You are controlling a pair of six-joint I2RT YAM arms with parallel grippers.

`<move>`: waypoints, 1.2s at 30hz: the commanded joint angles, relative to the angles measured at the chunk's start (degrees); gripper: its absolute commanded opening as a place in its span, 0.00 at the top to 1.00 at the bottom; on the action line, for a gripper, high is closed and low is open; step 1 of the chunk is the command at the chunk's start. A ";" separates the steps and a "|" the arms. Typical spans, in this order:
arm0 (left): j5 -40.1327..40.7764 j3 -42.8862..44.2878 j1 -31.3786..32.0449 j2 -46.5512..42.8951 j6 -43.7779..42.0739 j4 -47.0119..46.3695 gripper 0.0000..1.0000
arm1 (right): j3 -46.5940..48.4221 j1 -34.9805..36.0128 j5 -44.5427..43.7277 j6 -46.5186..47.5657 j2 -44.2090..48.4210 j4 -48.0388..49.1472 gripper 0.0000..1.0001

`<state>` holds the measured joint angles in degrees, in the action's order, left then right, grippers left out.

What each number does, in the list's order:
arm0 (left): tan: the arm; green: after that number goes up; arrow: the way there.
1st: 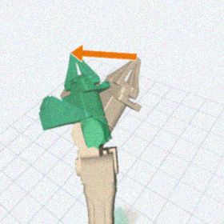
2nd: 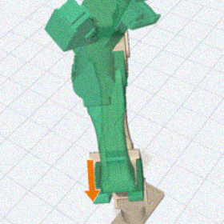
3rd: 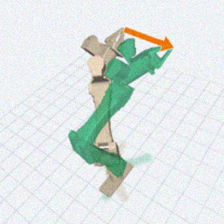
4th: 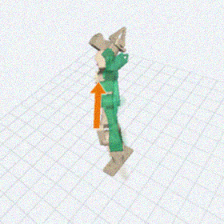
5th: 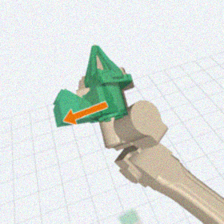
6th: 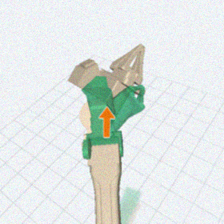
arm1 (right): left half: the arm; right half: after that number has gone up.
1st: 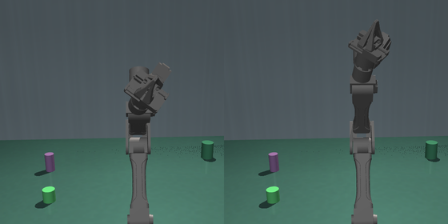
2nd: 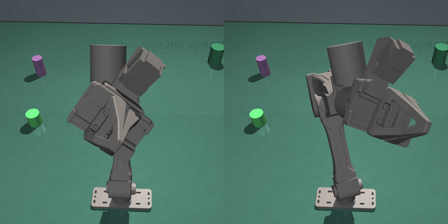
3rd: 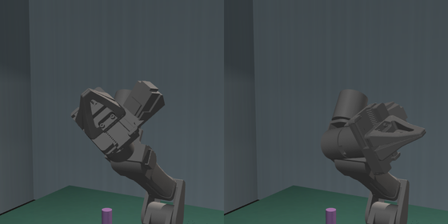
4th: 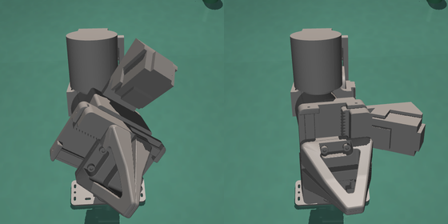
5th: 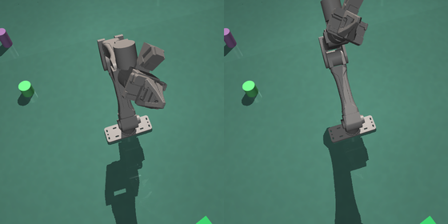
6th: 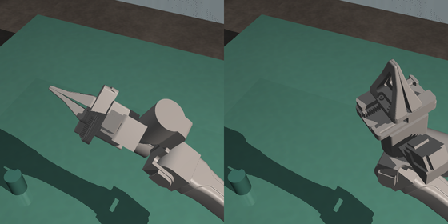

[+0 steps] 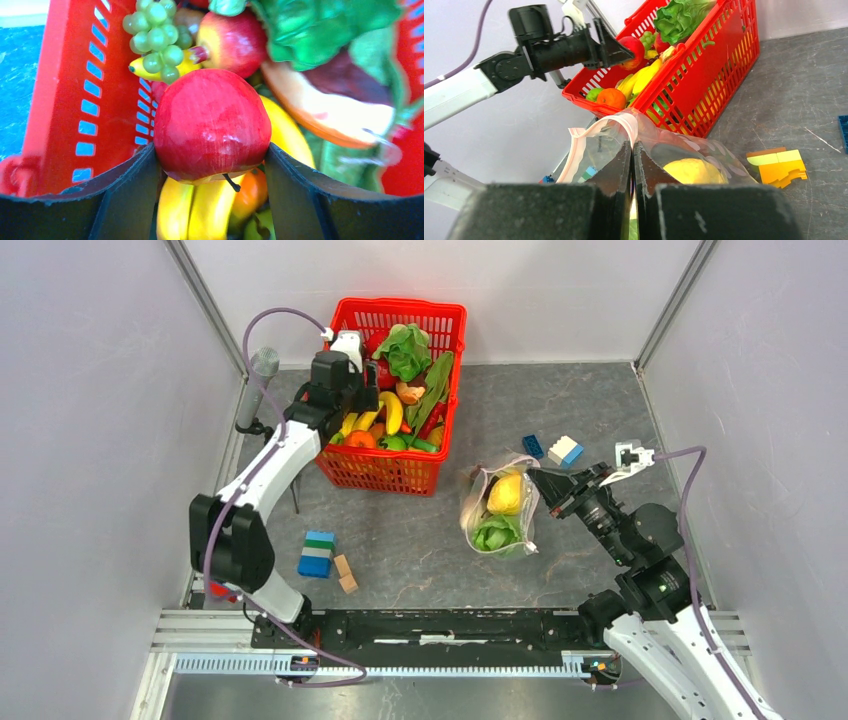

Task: Place the food in the zip-top bag and seal the zipper
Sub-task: Pick up the fake fruit from the bin, then place the fake fruit in the zipper food storage bag.

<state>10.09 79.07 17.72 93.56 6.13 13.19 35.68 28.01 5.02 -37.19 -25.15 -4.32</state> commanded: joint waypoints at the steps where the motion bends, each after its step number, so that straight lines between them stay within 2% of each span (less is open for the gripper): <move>1: -8.05 -1.78 0.13 -10.06 3.89 -2.74 0.45 | 1.43 -0.02 0.14 0.07 1.16 1.02 0.93; 5: -19.50 -4.53 0.18 -16.00 6.64 -5.27 0.46 | 0.68 -0.05 0.68 -0.80 1.17 1.99 0.93; 10: -37.69 -7.60 1.89 -22.26 13.71 -11.87 0.48 | -0.33 -0.02 1.43 -2.21 0.63 3.86 0.93; 12: -42.84 -6.74 4.81 -23.88 14.15 -12.33 0.48 | -0.59 -0.04 1.52 -2.58 0.15 5.27 0.93; 15: -45.76 -4.67 12.17 -26.45 10.96 -10.60 0.48 | -0.55 -0.04 1.58 -2.84 -0.64 6.36 0.93; 20: -45.89 -0.85 24.84 -28.59 2.58 -2.63 0.48 | -0.22 -0.06 0.86 -2.98 -2.04 7.30 0.94; 24: -46.11 0.49 31.83 -28.21 0.65 -0.30 0.48 | -0.26 -0.06 0.17 -3.02 -2.97 7.72 0.94; 31: -36.25 4.44 41.82 -23.07 -4.79 8.70 0.49 | -0.35 -0.06 -0.59 -3.04 -3.39 8.01 0.94; 33: -30.62 4.60 43.23 -21.53 -5.67 10.52 0.49 | -0.35 -0.10 -0.69 -3.18 -3.09 7.92 0.94; 36: -28.80 5.87 44.55 -18.88 -6.06 11.88 0.49 | -0.31 -0.06 -0.78 -3.26 -2.76 7.68 0.94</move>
<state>-25.56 81.93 60.73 71.83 3.90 20.43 35.31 28.01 5.54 -40.03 -28.53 0.80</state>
